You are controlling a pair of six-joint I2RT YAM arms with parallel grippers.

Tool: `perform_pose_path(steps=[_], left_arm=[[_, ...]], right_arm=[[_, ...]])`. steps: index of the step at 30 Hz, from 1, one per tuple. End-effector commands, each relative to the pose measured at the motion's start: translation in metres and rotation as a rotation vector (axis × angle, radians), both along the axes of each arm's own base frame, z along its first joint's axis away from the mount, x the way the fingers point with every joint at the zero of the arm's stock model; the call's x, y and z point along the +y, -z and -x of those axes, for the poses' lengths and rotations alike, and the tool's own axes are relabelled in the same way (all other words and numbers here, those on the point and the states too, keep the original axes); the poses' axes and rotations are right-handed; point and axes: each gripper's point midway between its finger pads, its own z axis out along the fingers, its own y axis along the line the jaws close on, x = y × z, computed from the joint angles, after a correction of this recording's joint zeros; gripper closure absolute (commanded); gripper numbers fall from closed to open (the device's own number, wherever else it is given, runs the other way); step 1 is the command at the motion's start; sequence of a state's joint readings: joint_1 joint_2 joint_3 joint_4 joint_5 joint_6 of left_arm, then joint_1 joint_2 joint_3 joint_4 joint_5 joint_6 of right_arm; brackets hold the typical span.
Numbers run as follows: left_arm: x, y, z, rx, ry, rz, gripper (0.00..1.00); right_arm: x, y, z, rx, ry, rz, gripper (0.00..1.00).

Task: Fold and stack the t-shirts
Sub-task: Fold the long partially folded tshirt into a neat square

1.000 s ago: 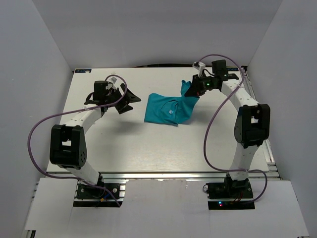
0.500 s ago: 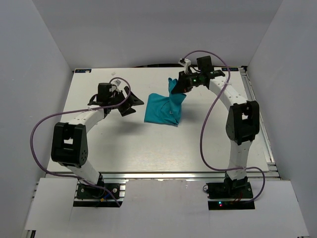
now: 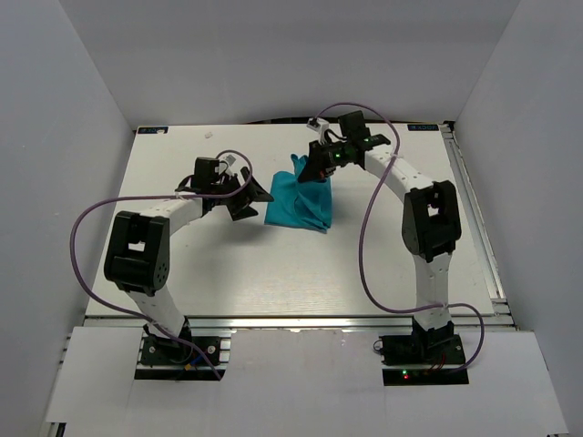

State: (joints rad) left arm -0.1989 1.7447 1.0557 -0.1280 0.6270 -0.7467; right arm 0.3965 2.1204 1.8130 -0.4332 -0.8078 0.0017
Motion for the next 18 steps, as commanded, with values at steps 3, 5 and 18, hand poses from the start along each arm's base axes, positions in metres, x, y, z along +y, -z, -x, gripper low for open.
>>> perform_pose_path(steps=[3,5,18], left_arm=[[0.002,-0.022,-0.004,-0.074,0.001,-0.010,0.11],[0.004,-0.019,0.001,-0.067,-0.002,-0.018,0.11],[0.018,-0.025,0.018,-0.065,-0.039,-0.086,0.10]], right_arm=[[0.021,-0.009,-0.008,-0.035,-0.006,-0.032,1.00],[0.025,-0.003,-0.008,-0.025,-0.008,-0.028,0.98],[0.059,0.031,-0.006,0.035,-0.025,-0.018,0.38]])
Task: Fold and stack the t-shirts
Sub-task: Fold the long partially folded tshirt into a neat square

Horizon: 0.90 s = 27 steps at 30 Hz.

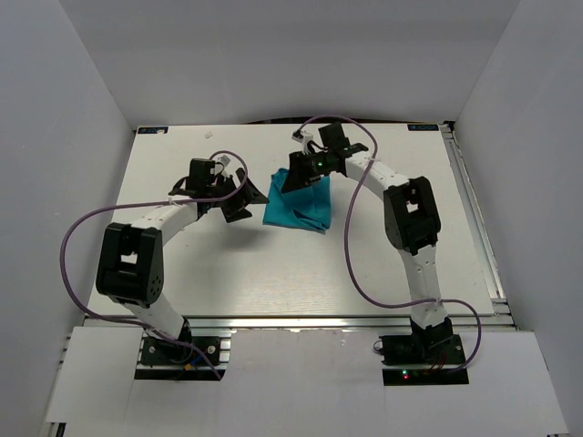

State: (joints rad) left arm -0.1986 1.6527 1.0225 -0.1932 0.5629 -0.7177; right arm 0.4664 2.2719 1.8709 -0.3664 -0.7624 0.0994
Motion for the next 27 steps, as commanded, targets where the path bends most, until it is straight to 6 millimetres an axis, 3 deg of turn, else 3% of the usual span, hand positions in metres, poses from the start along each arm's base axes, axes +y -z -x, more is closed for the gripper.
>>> perform_pose_path(steps=[1,7,14,19,20,24,27], left_arm=[[0.009,-0.017,0.009,-0.044,-0.013,-0.034,0.10],[0.015,-0.020,0.019,-0.045,-0.038,-0.058,0.10],[0.020,-0.034,0.020,-0.083,-0.058,-0.062,0.10],[0.024,-0.042,0.017,-0.108,-0.060,-0.064,0.10],[0.025,-0.043,0.015,-0.114,-0.062,-0.066,0.10],[0.028,-0.047,0.013,-0.126,-0.068,-0.066,0.10],[0.030,-0.048,0.014,-0.128,-0.071,-0.066,0.10]], right_arm=[[0.026,-0.025,-0.003,-0.071,-0.045,-0.062,0.11],[0.043,-0.049,0.010,-0.101,-0.108,-0.107,0.11],[0.045,-0.100,0.032,-0.144,-0.177,-0.183,0.11],[0.034,-0.117,0.036,-0.228,-0.171,-0.169,0.11],[0.028,-0.128,0.037,-0.288,-0.172,-0.168,0.11],[-0.002,-0.115,0.030,-0.368,-0.145,-0.084,0.10],[-0.031,-0.076,0.025,-0.356,-0.146,0.013,0.11]])
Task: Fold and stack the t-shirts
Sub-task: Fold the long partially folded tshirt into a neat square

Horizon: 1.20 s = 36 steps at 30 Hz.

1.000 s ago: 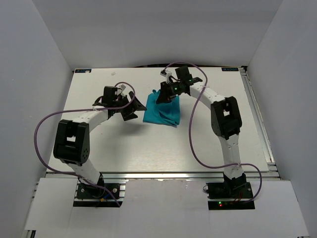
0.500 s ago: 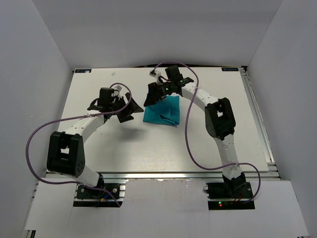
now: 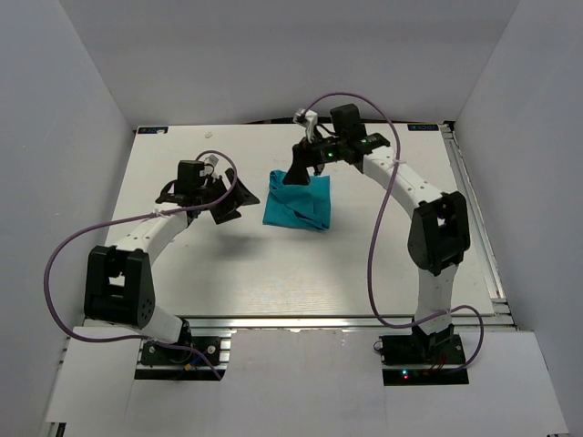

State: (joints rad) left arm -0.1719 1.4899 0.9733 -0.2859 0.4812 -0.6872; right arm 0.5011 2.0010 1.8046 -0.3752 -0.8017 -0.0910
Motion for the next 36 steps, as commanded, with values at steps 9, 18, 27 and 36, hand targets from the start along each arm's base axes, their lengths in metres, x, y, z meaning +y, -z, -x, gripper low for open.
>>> perform_pose_path(steps=[9,18,27,36], left_arm=[[0.009,-0.022,0.004,-0.068,-0.011,0.002,0.10],[0.009,-0.022,0.003,-0.065,-0.021,0.006,0.10],[0.008,-0.021,0.002,-0.059,-0.016,0.007,0.10],[0.008,-0.022,0.001,-0.062,-0.014,0.006,0.10]], right_arm=[[-0.057,0.100,-0.028,-0.056,0.079,0.268,0.27],[-0.058,0.122,-0.044,-0.032,0.129,0.307,0.29],[-0.052,0.133,-0.042,-0.003,0.118,0.292,0.43],[-0.040,0.109,-0.024,-0.022,0.062,0.211,0.73]])
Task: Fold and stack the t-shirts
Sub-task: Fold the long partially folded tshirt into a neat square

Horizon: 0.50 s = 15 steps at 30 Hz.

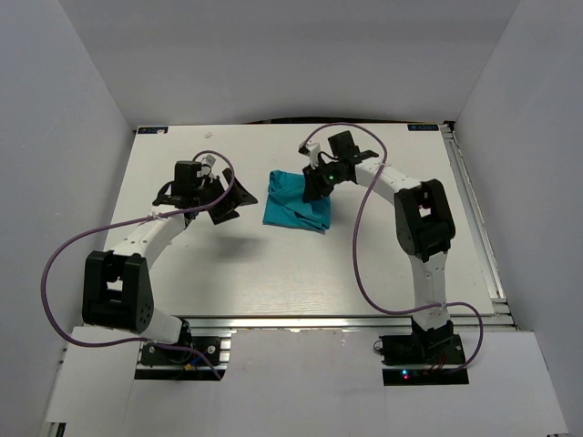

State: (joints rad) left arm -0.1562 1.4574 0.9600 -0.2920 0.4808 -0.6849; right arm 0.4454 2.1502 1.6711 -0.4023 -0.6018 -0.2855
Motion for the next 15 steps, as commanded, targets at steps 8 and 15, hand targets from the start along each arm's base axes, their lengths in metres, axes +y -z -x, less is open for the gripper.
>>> perform_pose_path(steps=[8,15], left_arm=[[0.002,-0.018,-0.003,-0.057,-0.004,0.001,0.10],[0.002,-0.018,-0.003,-0.057,-0.005,0.002,0.10]], right_arm=[[0.037,-0.048,0.043,-0.086,-0.164,-0.119,0.75],[0.061,-0.037,0.072,-0.076,-0.241,-0.095,0.68]])
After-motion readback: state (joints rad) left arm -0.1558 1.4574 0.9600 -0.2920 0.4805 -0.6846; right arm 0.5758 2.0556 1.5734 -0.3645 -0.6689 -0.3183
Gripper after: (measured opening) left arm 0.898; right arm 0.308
